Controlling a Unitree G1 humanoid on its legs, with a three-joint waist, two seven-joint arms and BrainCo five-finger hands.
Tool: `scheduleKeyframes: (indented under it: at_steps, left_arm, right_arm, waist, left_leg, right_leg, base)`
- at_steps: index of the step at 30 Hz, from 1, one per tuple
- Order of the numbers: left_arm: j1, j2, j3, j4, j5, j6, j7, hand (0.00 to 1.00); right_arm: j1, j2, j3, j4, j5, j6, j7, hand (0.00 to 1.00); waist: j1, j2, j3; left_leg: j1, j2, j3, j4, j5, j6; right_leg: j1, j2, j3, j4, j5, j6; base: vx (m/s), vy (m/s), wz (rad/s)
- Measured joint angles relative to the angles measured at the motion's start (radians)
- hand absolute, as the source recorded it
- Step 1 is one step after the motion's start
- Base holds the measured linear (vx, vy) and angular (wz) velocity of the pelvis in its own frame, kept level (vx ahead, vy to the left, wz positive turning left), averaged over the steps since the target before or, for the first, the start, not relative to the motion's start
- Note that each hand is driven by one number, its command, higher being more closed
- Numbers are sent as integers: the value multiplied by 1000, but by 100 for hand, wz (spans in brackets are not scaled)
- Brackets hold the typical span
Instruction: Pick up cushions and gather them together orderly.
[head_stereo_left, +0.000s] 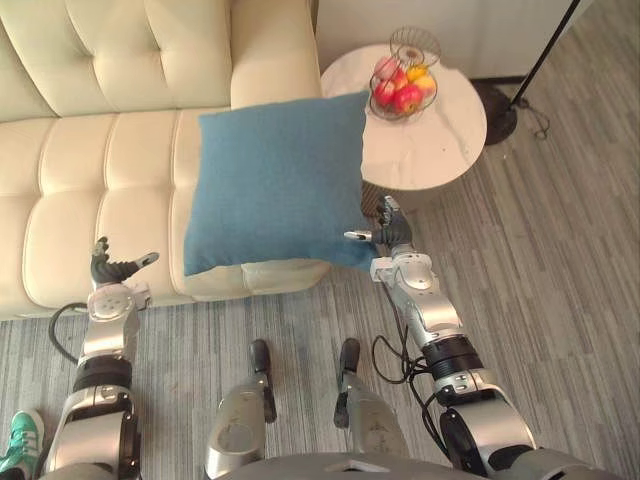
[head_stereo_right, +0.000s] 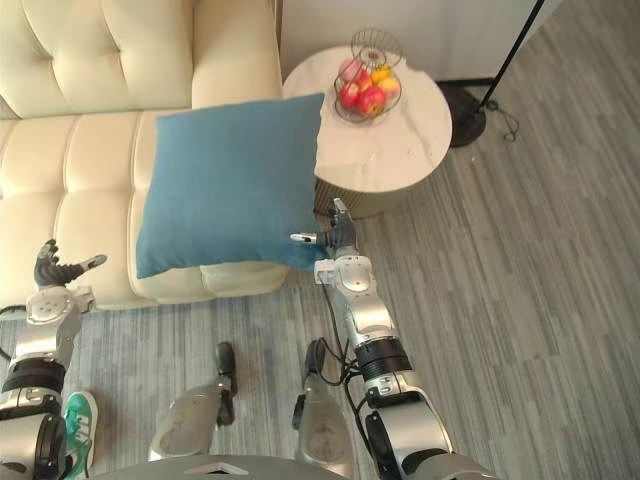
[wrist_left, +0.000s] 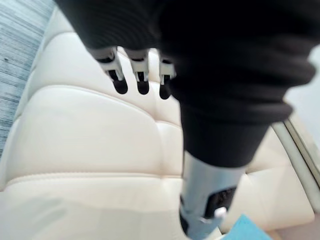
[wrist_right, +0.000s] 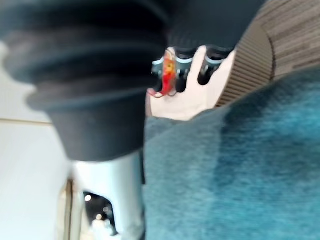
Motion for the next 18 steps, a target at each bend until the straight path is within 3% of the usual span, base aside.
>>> scheduleKeyframes:
  at_steps: [5, 6, 8, 9, 15, 18]
  left_arm:
    - [-127, 0, -94, -7, 0, -1, 4, 0]
    - [-151, 0, -114, -7, 0, -1, 6, 0]
    - [-173, 0, -151, -7, 0, -1, 10, 0]
    - [-194, -2, -186, -5, 0, -1, 16, 100]
    - [-291, -27, -264, 72, 2, 10, 46, 100]
    - [-339, -32, -288, 106, 8, 18, 68, 100]
  right_arm:
    - [-66, 4, 28, 31, 0, 2, -29, 0]
    - [-84, 5, 38, 33, 0, 2, -31, 100]
    - [-101, 15, 41, 42, 0, 2, -36, 100]
    - [-118, 31, 43, 66, -1, 2, -40, 100]
    - [-165, 55, 92, 102, 1, 3, -59, 100]
    - [-181, 76, 118, 103, 71, -4, -61, 100]
  waist:
    - [-19, 10, 51]
    - [-26, 10, 68]
    - [-32, 10, 86]
    - [-38, 10, 89]
    - [-48, 11, 128]
    - [-57, 13, 130]
  left_leg:
    - [-45, 0, 2, 3, 15, 5]
    - [-50, 0, 4, 2, 17, 6]
    - [-54, 0, 7, 2, 17, 6]
    - [-71, 1, 8, 2, 19, 6]
    - [-97, 0, 28, -1, 23, 7]
    - [-121, -1, 29, -14, 36, 9]
  right_leg:
    - [-34, 2, 2, -24, 27, -2]
    - [-39, 2, 3, -27, 32, -2]
    - [-43, 3, 5, -29, 34, -2]
    - [-62, 3, 7, -29, 36, -2]
    - [-100, 4, 30, -32, 48, -5]
    - [-126, 5, 31, -37, 55, -6]
  base:
    - [0, 0, 0]
    - [0, 0, 0]
    - [10, -1, -4]
    - [21, -4, -4]
    - [20, -1, -7]
    - [7, 0, -3]
